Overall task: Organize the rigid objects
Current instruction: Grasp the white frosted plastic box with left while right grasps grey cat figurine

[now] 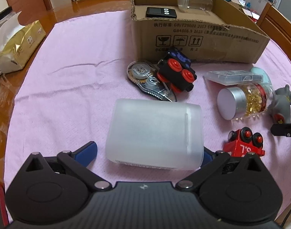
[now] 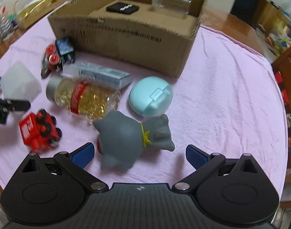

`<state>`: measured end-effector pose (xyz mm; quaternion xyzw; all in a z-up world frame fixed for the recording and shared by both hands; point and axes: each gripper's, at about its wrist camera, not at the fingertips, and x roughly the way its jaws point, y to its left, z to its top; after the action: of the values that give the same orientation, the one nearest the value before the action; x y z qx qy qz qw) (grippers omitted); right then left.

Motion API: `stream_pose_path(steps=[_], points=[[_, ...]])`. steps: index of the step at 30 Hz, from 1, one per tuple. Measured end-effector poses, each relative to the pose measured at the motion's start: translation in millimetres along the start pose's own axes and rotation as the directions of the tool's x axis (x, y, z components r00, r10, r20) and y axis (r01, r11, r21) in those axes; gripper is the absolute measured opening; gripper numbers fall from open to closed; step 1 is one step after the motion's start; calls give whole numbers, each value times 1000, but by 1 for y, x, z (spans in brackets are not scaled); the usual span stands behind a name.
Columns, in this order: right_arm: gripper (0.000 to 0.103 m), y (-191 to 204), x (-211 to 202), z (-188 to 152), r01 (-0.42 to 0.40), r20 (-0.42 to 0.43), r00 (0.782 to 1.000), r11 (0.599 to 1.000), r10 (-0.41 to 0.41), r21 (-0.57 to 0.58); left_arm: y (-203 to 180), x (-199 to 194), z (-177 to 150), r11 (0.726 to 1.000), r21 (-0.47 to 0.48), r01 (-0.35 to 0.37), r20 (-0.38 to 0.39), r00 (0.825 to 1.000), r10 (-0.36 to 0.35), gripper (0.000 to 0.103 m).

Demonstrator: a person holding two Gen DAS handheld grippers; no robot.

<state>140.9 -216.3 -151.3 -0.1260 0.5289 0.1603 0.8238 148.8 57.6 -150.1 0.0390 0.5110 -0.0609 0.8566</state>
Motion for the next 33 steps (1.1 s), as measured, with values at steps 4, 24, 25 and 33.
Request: stream_pose_path(steps=[4,24,25,33], points=[[103,-6,9,-1,-43,-12,999,999,42,-30,0,0,0,1000,-4,-2,1,1000,2,103],[103,-11,6,0,-106,14,994,979,110,-174,-9,7,22,999,53,-6,-42,999,8,96],[103,-11,6,0,-106,13,994,979,110,-175,-10,5,23,998,60,-7,-41,999,9,93],[103,-8,10,5,-106,-8,994,979,106,-177,-17,0,28,996,86,-13,-68,998,19,83]])
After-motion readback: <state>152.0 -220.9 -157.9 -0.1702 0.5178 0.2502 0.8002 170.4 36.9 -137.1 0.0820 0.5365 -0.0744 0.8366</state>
